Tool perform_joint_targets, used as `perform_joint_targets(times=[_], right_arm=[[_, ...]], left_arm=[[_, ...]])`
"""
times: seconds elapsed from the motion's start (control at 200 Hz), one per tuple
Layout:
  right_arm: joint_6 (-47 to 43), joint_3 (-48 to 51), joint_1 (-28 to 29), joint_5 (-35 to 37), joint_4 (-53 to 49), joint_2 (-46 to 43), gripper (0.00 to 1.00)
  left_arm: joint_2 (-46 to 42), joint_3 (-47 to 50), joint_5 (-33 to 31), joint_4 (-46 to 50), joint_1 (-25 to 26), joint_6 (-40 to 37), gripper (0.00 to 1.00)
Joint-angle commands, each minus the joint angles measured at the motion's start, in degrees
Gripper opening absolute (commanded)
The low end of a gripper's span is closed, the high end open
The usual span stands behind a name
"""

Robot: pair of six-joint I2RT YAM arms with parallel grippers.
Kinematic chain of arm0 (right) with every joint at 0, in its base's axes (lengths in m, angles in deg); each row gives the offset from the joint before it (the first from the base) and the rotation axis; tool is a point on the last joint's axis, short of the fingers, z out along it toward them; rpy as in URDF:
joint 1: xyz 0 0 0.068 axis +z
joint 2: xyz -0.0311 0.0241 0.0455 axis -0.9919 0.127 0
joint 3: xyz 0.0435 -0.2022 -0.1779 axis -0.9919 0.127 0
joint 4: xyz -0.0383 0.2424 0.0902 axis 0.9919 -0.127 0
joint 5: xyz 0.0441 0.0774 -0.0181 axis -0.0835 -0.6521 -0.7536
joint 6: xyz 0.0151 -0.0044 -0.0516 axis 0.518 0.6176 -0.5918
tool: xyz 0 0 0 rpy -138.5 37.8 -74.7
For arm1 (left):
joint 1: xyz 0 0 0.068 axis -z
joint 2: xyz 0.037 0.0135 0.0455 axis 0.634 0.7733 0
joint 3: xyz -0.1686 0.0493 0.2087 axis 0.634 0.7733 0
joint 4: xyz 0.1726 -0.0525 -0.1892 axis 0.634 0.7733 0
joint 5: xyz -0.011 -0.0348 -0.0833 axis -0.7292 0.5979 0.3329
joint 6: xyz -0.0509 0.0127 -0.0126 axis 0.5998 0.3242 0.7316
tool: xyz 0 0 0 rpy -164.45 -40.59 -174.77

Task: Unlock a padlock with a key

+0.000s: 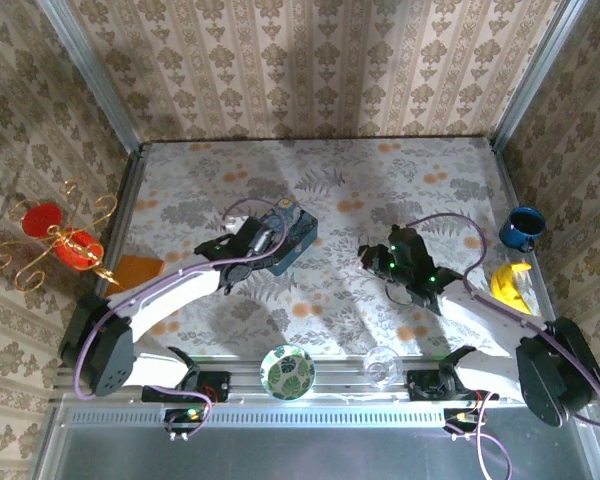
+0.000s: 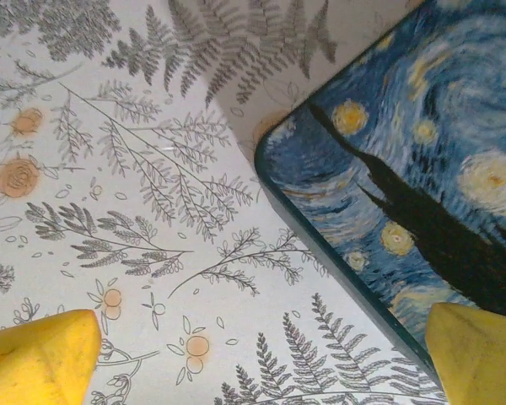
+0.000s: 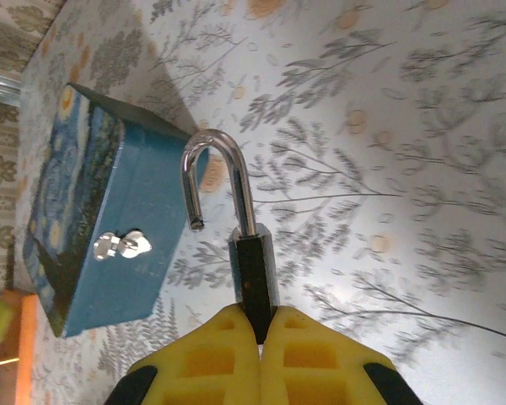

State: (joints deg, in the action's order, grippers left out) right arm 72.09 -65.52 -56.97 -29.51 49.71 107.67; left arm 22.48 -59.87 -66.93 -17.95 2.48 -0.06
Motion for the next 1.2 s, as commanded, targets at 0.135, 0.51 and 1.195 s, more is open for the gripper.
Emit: perform_joint_targets(times=[0.135,0.51,1.195], right_arm=[[-8.0,1.5,-6.0,-6.9,-10.4,-8.0,0.00],[-8.2,2.7,-8.4,-9.9,-9.7,-8.9,0.00],[-8.2,6.1,-13.4,-15.5,-5.8,-7.3,0.00]], left_arm=[[-6.9,6.2,12.1,-8.2,-4.0,10.4,1.00],[3.0,7.7,23.0,-26.9,-9.3,8.5,0.99],[28.6,-14.9,37.9,-36.5,-15.2,-3.3,0.95]])
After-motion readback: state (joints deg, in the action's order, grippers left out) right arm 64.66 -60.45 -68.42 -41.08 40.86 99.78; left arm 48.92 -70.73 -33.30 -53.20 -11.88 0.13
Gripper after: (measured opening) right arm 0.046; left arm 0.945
